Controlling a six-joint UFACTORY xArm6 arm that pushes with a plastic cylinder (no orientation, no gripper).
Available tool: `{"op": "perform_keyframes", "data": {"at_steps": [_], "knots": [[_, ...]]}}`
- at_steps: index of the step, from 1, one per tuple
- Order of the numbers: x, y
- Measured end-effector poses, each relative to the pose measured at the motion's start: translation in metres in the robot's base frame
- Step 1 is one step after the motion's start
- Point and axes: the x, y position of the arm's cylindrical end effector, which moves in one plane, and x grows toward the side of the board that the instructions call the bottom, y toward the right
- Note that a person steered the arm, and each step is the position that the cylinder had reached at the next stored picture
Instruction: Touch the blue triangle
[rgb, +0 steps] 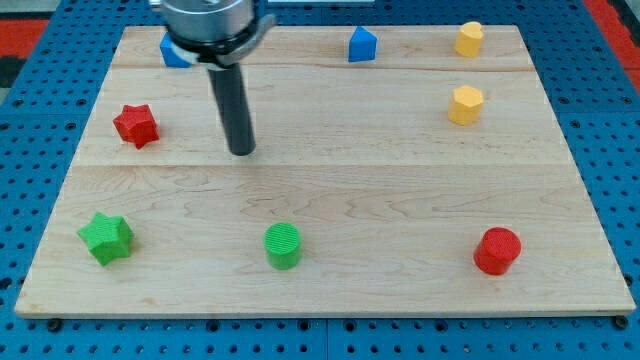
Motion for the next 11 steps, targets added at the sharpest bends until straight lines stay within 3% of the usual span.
{"op": "perform_keyframes", "data": {"at_steps": [3, 6, 7, 8, 9, 10, 11], "knots": [[-0.037, 0.036], [-0.040, 0.041], [-0.054, 0.068], [-0.103, 0.133], [-0.126, 0.184], [-0.157, 0.208], [-0.198, 0.193]]}}
